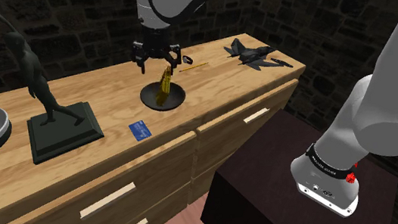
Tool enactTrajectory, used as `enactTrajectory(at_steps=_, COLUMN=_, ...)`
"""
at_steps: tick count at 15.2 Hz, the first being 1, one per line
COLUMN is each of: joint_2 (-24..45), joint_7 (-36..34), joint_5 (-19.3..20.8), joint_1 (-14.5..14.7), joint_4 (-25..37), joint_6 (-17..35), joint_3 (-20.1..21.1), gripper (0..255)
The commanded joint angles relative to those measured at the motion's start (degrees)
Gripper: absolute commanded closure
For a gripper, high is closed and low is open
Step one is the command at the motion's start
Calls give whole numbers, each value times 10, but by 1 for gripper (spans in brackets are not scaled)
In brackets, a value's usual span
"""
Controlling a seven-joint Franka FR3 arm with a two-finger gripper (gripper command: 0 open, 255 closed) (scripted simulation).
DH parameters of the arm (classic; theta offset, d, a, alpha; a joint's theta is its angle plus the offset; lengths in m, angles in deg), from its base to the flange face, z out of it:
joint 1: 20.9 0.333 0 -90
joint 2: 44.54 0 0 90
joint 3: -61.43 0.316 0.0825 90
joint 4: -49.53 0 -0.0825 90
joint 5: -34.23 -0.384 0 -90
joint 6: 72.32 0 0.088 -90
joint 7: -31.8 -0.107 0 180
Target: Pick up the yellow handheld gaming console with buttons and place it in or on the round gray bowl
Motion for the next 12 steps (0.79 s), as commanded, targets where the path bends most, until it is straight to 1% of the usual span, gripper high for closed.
enactTrajectory(at_steps=1, joint_2=-8, joint_7=1, joint_5=-2, joint_1=0, joint_4=10, joint_6=-17, joint_3=0, gripper=0)
enactTrajectory(at_steps=4, joint_2=-25, joint_7=5, joint_5=-7, joint_1=-1, joint_4=41, joint_6=-66, joint_3=2, gripper=0)
enactTrajectory(at_steps=12, joint_2=-25, joint_7=5, joint_5=-7, joint_1=-1, joint_4=41, joint_6=-66, joint_3=1, gripper=0)
